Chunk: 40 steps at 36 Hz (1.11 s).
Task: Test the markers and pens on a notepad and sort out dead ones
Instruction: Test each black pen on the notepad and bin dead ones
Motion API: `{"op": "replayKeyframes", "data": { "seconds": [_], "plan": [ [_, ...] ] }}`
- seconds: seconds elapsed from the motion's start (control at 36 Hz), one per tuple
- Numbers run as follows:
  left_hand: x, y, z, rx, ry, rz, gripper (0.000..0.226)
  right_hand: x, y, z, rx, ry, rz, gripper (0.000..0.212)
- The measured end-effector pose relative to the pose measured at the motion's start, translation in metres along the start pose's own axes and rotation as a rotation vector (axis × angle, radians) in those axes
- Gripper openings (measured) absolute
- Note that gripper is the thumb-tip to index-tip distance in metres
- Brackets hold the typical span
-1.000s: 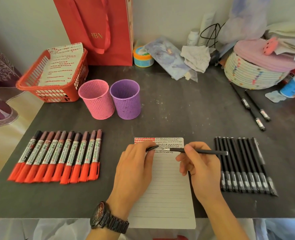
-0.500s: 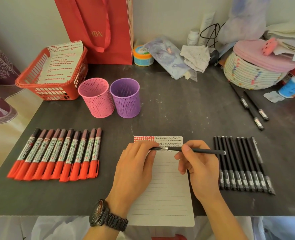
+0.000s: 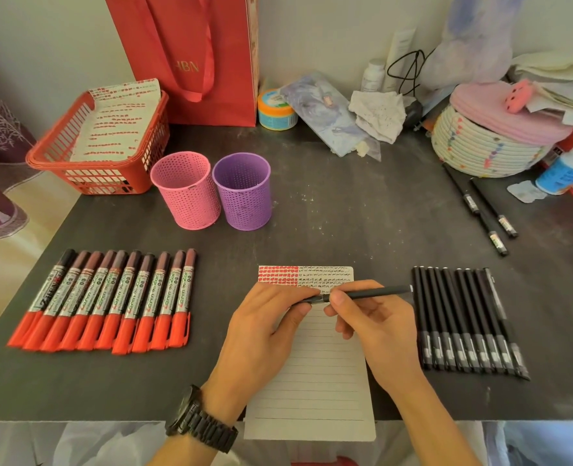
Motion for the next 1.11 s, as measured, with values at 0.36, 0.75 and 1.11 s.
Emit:
{"op": "replayKeyframes", "data": {
  "seconds": [0.36,0.75,1.11],
  "plan": [
    [-0.001,0.002,-0.003,-0.065,-0.105,-0.069,0.035,0.004,0.001,0.0,0.038,0.001,0.085,0.009],
    [0.005,0.014,-0.017,-0.294,-0.233,-0.24,0.052,0.007,-0.174,-0.059,0.754,0.234,0.311,0.032],
    [0.006,0.017,-0.017,-0.335,-0.255,-0.288,0.048,-0.003,-0.243,-0.017,1.134,0.514,0.243,0.03]
  ]
}}
Point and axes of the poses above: each hand's wrist, its own x-axis away from the middle knuckle, its own y-axis out of the palm, z = x × y, the point moved 7 cm from there along -x, towards the middle knuckle, and after that the axes turned 11 degrees about y, right-handed, at the moved point
